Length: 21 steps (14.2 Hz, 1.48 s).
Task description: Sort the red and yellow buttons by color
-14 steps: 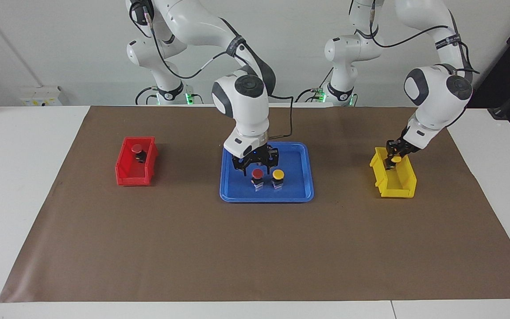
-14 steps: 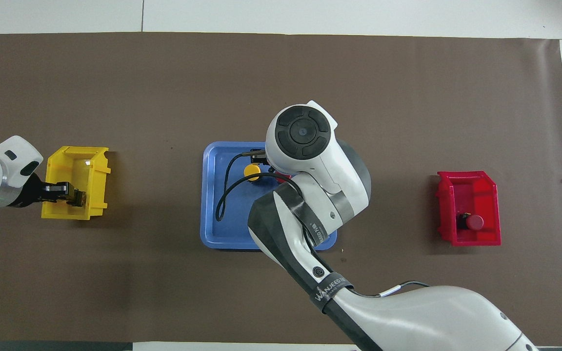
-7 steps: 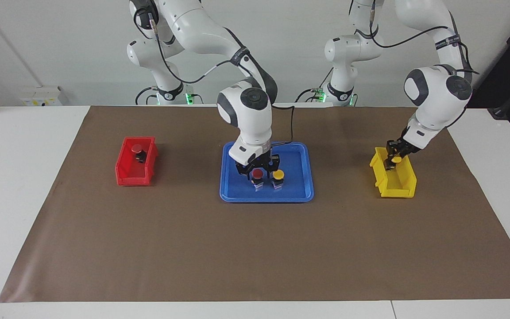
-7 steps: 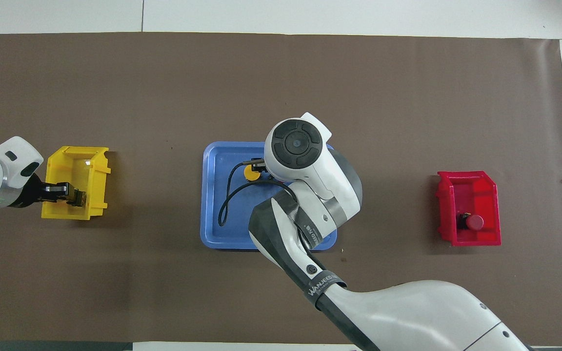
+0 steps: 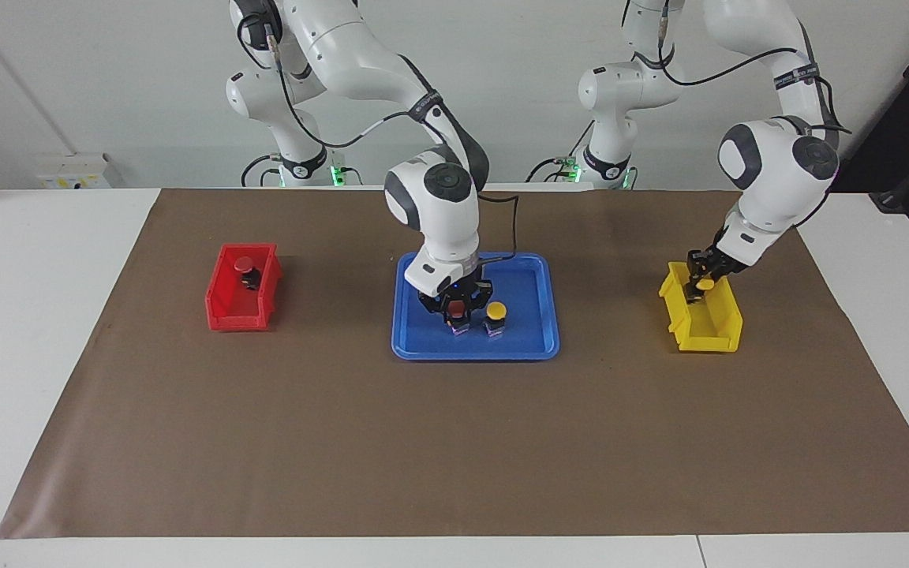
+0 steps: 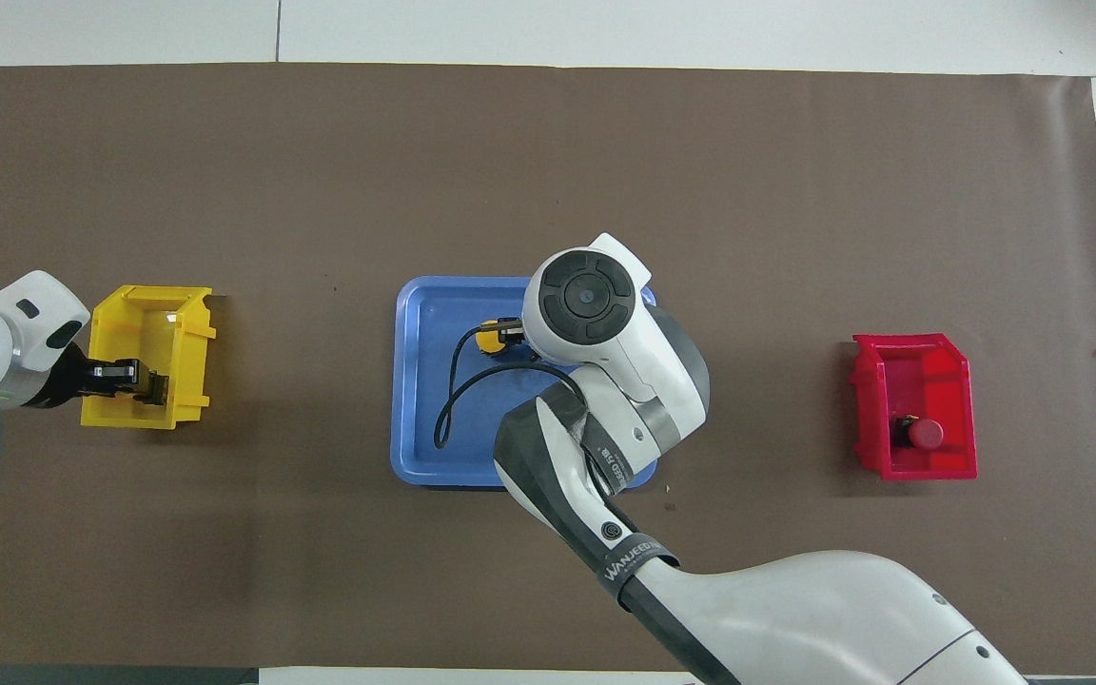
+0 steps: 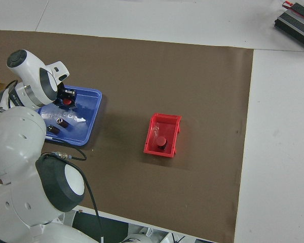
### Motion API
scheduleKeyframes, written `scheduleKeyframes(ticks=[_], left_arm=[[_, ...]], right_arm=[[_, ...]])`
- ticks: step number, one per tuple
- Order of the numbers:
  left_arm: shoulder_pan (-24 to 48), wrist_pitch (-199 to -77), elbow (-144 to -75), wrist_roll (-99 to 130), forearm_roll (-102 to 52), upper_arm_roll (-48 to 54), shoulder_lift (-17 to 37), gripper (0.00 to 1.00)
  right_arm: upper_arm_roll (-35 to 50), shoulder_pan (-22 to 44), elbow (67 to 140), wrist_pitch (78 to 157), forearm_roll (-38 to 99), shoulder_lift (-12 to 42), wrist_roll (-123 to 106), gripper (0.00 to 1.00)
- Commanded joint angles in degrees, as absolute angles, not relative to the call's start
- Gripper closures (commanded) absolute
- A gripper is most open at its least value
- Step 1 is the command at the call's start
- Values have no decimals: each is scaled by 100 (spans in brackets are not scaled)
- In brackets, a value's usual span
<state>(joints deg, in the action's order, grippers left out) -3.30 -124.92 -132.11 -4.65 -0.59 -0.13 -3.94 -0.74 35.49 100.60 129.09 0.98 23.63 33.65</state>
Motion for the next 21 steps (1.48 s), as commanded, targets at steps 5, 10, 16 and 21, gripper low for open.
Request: scheduleKeyframes(ticks=[5, 10, 16, 21], left_arm=[[-361, -11877, -12580, -457, -9, 26, -554, 23], [463, -11478, -12129, 716, -9, 176, -536, 22], [2572, -11575, -11471, 3529, -35, 185, -2, 17], [3725, -11751, -10636, 4851, -18, 176, 1026, 17]], right_arm=[[-141, 2904, 10062, 12086, 26, 1533, 2659, 95], [-149, 1181, 11652, 11637, 26, -121, 506, 95], [-149, -43, 12207, 11882, 9, -351, -659, 95], [-158, -298, 12769, 12585, -167, -360, -677, 95]])
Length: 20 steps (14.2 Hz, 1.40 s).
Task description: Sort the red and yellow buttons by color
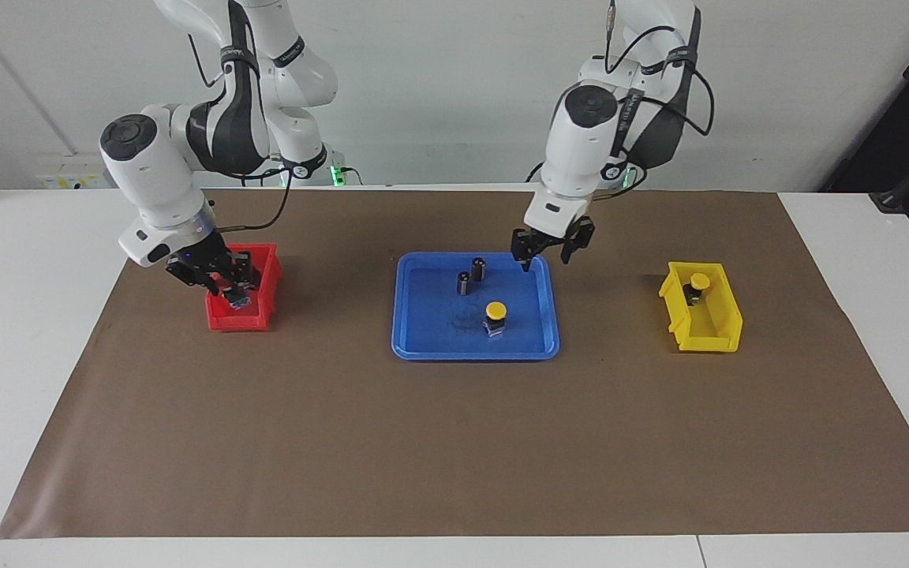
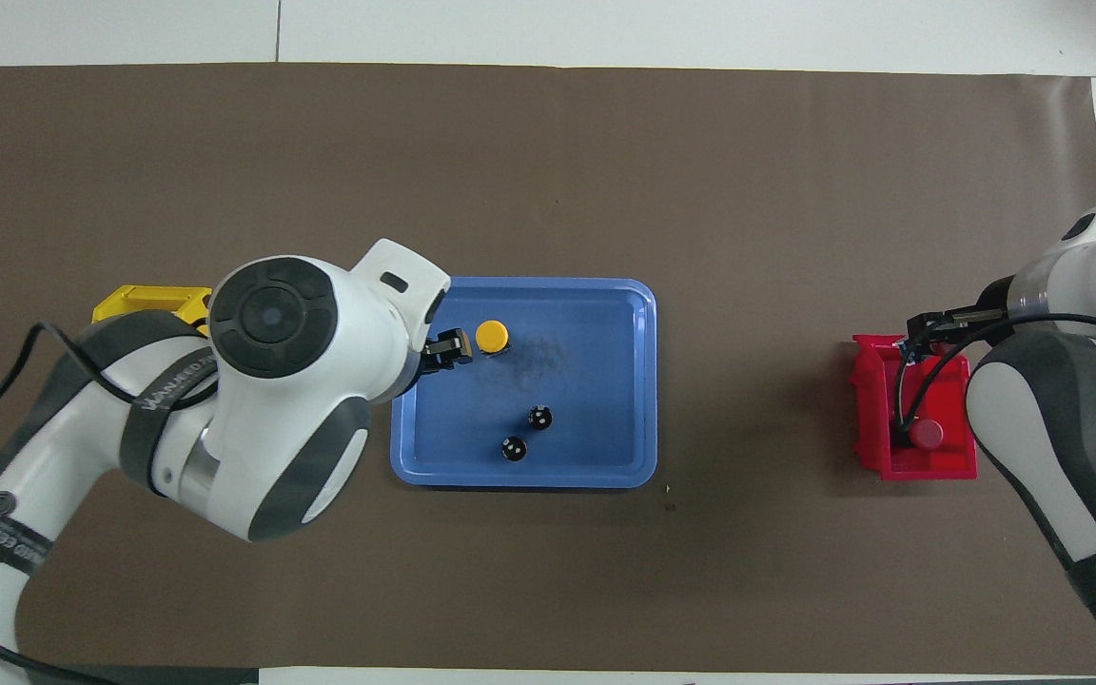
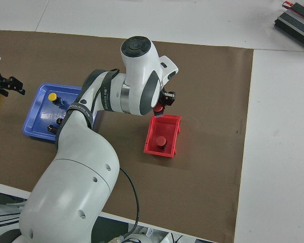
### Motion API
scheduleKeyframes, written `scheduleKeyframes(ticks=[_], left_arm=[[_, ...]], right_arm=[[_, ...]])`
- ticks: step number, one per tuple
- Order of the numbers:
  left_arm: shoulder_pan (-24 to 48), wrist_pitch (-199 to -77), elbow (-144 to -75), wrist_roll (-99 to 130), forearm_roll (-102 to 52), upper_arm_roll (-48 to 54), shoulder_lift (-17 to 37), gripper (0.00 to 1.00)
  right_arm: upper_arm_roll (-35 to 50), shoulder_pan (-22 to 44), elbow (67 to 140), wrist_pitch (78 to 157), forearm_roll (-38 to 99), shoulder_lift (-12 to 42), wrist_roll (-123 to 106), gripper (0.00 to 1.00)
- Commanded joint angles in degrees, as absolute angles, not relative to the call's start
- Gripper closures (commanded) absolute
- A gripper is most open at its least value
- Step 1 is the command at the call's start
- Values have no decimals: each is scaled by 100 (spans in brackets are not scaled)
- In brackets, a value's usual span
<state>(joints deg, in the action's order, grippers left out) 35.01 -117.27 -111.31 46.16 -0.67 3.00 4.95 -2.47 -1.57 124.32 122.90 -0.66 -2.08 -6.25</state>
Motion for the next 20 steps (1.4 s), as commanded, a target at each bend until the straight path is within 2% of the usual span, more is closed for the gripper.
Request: scheduleKeyframes(ticks=[1, 8, 10, 11, 14, 15, 17, 20], left_arm=[[3753, -11864, -10574, 4878, -9, 176, 1176, 16], [3753, -12515, -10529, 4904, 26, 158, 1731, 17], [3753, -12542, -10529, 4913, 26, 158, 1749, 22], [3753, -12542, -10529, 4922, 26, 158, 1749, 33], [3744, -12726, -10529, 4922, 0, 150, 1767, 83], [3727, -12744, -10503, 4922, 9, 141, 1801, 94], [3709, -12639, -10354, 4931, 9, 123, 1828, 99], [3639, -11895, -10021, 4975, 26, 106, 1706, 99]], right_arm=[[-158, -316, 12840, 12647, -176, -352, -677, 95], [-149, -396, 13148, 13051, -220, -202, -677, 95], [-149, -396, 13227, 13113, -220, -123, -668, 95], [-149, -396, 13228, 13148, -228, -123, -668, 95], [-149, -369, 13324, 13245, -220, -132, -659, 93], [-149, -378, 13324, 13236, -220, -141, -668, 90], [-149, -396, 13324, 13201, -228, -149, -677, 82], [-149, -387, 13342, 13149, -229, -158, -685, 80]])
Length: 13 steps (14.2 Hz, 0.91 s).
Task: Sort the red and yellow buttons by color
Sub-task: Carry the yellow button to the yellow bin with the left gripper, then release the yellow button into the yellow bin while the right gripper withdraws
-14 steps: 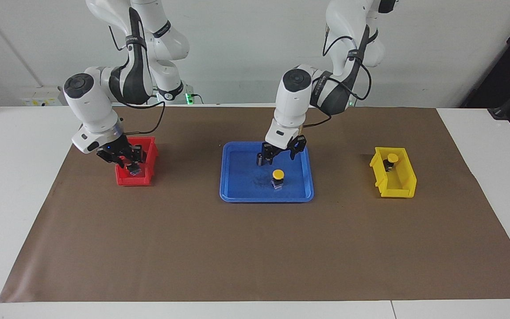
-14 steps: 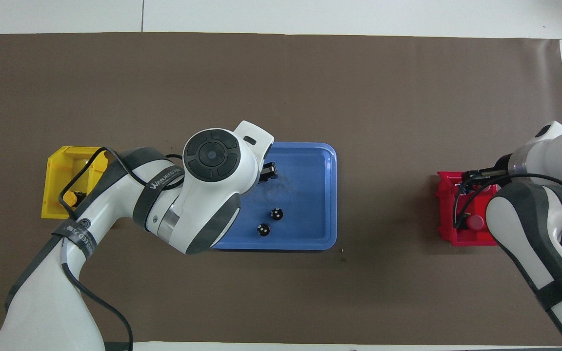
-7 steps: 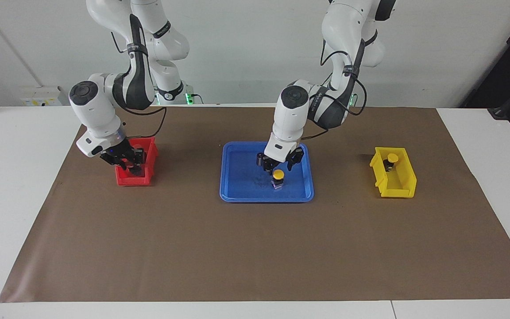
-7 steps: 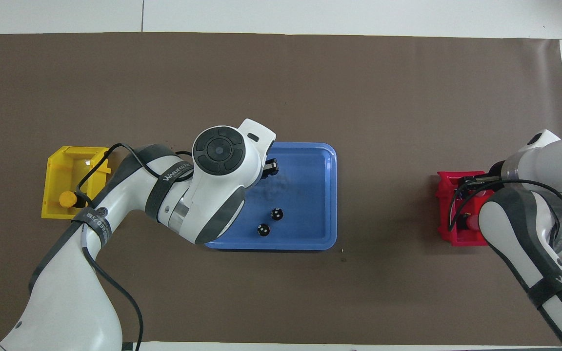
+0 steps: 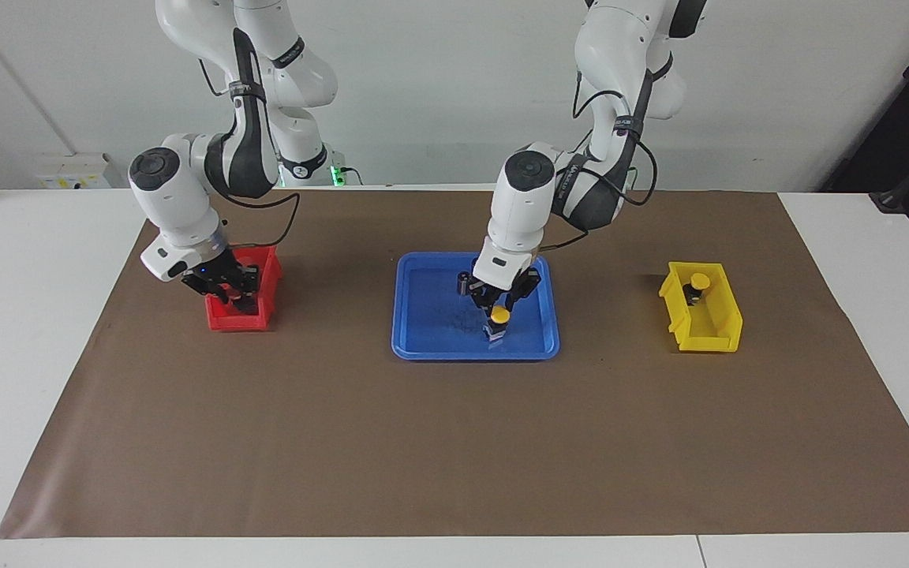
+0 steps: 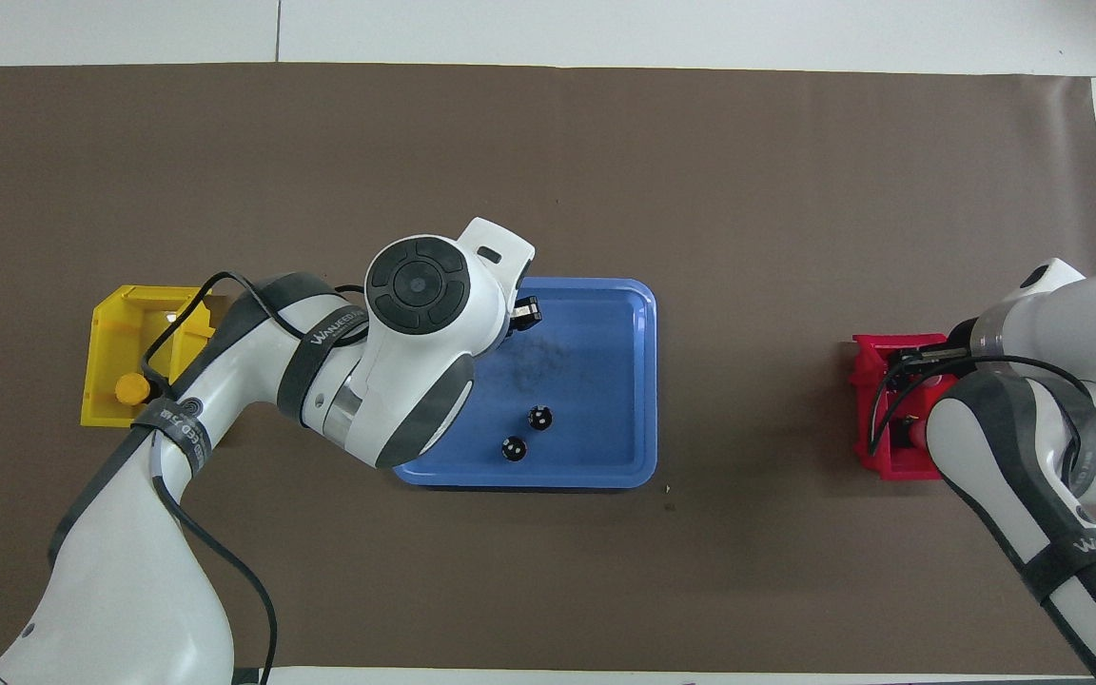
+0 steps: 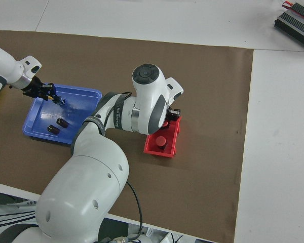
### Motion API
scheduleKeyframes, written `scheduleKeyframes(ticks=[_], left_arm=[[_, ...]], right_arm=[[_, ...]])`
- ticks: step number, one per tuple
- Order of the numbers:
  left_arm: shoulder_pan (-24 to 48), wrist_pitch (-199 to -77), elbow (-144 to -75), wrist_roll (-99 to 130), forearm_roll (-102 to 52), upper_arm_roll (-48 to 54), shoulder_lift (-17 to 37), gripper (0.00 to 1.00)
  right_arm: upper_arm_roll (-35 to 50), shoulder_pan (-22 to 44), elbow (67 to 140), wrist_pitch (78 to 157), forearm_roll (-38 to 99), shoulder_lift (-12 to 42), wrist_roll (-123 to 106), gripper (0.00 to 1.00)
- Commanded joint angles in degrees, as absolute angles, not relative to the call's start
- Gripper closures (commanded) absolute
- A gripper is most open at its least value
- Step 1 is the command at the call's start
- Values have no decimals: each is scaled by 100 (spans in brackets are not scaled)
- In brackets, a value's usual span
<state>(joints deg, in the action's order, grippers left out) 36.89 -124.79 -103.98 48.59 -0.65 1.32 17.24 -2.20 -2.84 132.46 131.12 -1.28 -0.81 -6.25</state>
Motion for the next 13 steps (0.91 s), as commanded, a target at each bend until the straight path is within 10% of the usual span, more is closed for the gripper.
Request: scheduleKeyframes(ticks=[1, 7, 9, 13], left_arm=[[3517, -11465, -9906, 4905, 26, 97, 1514, 99], [1392, -10494, -9976, 2017, 132, 105, 748, 99], [706, -10442, -10028, 963, 132, 105, 642, 99], [-175, -11106, -10861, -727, 132, 97, 317, 99]], right_arm=[[-149, -395, 13342, 13140, -237, -158, -694, 79], [-149, -396, 13342, 13043, -246, -185, -773, 77], [-149, -396, 13324, 12982, -246, -176, -870, 54], [-149, -387, 13237, 12850, -246, -158, -879, 49]])
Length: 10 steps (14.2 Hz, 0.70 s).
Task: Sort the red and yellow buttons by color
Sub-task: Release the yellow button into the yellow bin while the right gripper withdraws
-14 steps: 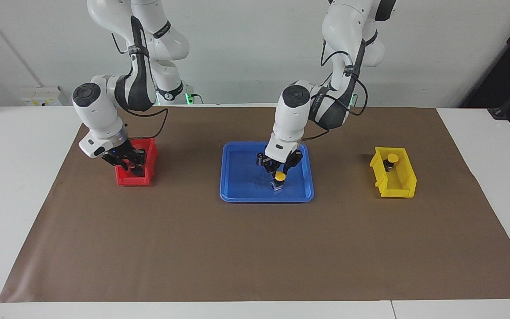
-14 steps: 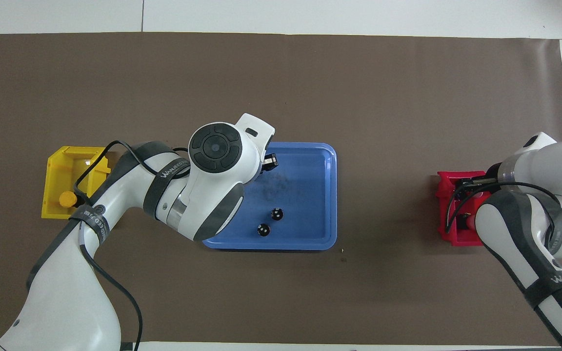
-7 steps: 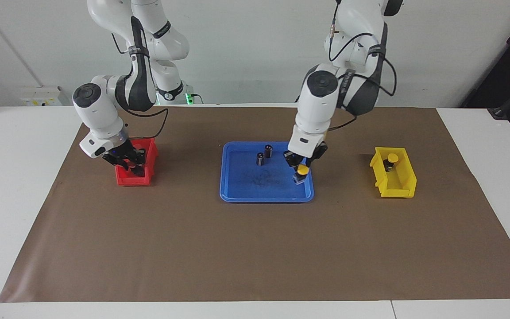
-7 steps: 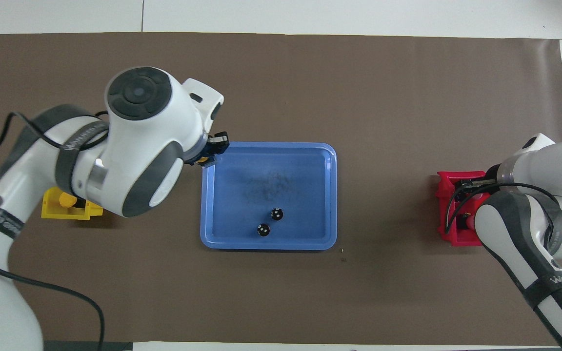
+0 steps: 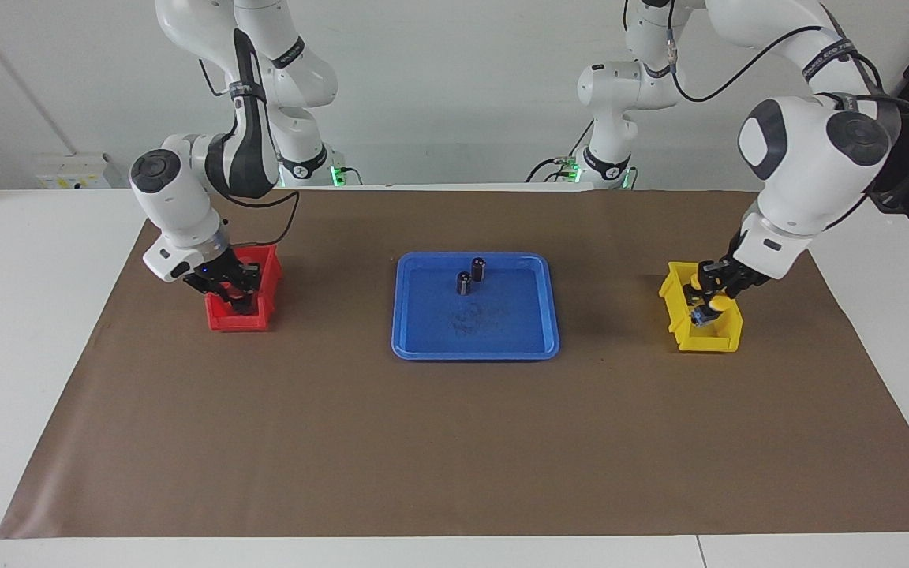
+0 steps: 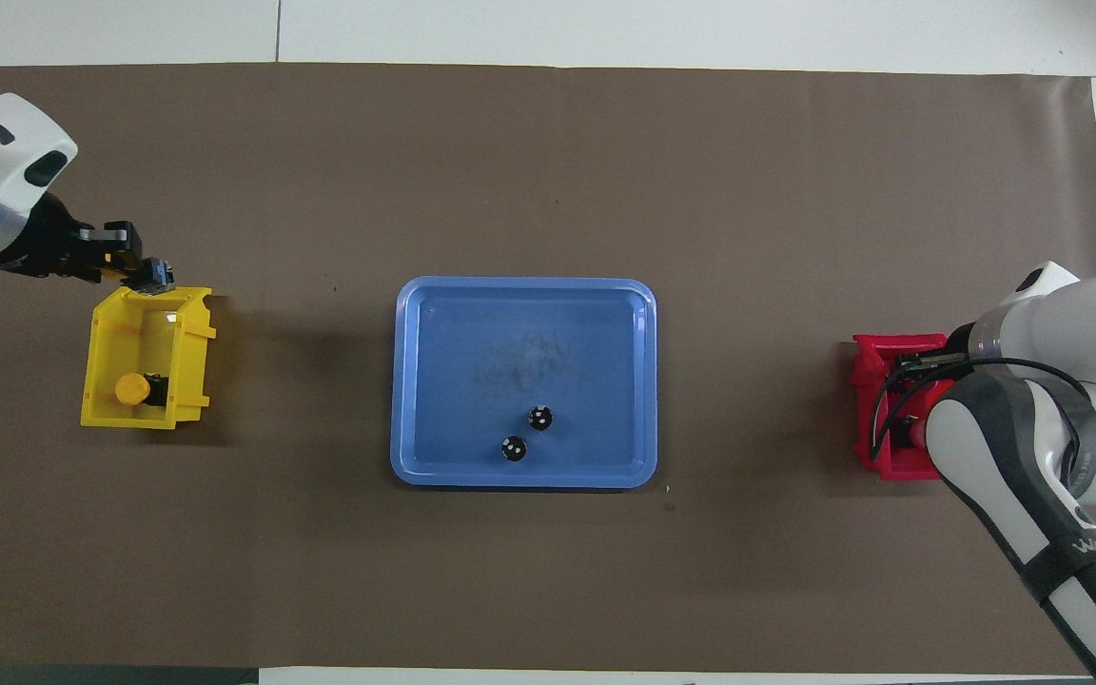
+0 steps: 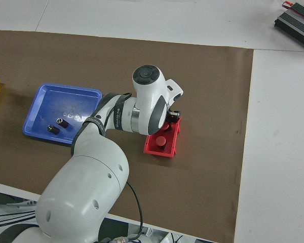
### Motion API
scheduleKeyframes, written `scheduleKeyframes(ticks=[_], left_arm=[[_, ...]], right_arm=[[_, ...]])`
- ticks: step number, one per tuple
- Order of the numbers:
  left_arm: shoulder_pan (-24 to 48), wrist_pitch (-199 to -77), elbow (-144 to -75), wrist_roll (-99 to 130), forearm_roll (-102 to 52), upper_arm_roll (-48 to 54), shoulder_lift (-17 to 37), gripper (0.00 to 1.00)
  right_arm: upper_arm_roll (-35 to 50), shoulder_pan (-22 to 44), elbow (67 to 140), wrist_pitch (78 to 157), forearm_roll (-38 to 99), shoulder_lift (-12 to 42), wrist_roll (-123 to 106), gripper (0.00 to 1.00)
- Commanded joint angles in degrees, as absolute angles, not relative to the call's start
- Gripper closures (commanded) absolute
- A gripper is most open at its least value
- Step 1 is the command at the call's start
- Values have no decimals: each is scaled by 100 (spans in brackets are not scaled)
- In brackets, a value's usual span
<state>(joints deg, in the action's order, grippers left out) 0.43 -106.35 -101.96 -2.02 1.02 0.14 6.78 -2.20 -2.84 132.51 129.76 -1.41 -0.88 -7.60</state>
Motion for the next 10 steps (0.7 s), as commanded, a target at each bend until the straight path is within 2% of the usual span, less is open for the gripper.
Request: scheduleKeyframes(ticks=[1, 10], left_arm=[[-193, -11362, -11150, -790, 141, 97, 203, 99], [-237, -11689, -11654, -1283, 141, 88, 220, 99]], right_arm=[[-149, -378, 13210, 12824, -246, -158, -870, 49], [-132, -316, 12359, 11884, -246, -18, -870, 49]])
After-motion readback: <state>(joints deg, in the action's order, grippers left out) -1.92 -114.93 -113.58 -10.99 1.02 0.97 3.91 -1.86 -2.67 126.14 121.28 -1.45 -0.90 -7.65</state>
